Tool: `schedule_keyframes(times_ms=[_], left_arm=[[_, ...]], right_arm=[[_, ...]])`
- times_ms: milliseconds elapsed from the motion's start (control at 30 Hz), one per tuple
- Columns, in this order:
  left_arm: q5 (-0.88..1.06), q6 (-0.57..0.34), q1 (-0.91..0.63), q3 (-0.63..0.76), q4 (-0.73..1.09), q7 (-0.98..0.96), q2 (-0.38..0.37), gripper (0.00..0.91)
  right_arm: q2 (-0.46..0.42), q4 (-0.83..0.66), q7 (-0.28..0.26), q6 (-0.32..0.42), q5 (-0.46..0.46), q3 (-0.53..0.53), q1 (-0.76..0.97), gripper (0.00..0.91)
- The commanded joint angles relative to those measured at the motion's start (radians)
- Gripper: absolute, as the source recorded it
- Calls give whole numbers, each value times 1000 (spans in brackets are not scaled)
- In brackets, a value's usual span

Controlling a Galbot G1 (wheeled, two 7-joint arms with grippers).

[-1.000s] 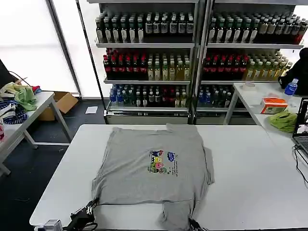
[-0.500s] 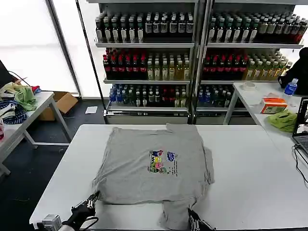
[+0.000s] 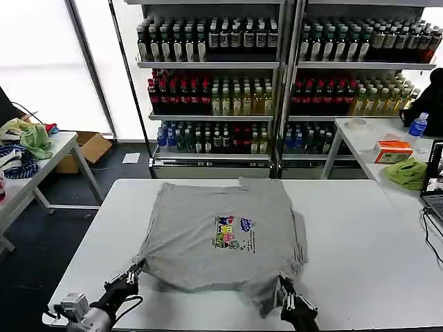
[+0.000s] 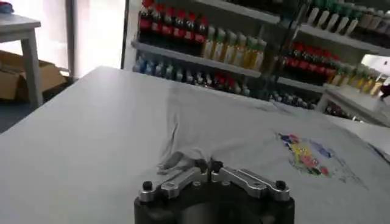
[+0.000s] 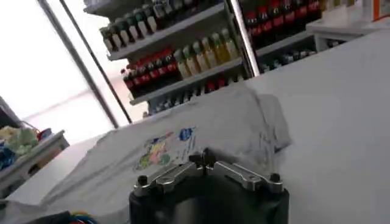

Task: Fold and organize the clothes.

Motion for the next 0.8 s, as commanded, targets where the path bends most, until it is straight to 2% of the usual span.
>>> schedule_keyframes(times_ms=[33, 500, 800], left_arm=[[-37, 4, -96, 23, 23, -16, 13, 0], [-110, 44, -296, 101, 150, -87, 36, 0], [-97, 33, -412, 149, 251, -109, 15, 0]], right_arm=[[11, -29, -4, 17, 5, 6, 93, 0], [14, -127, 26, -55, 26, -3, 289, 0], [23, -244, 46, -98, 22, -46, 451, 0]])
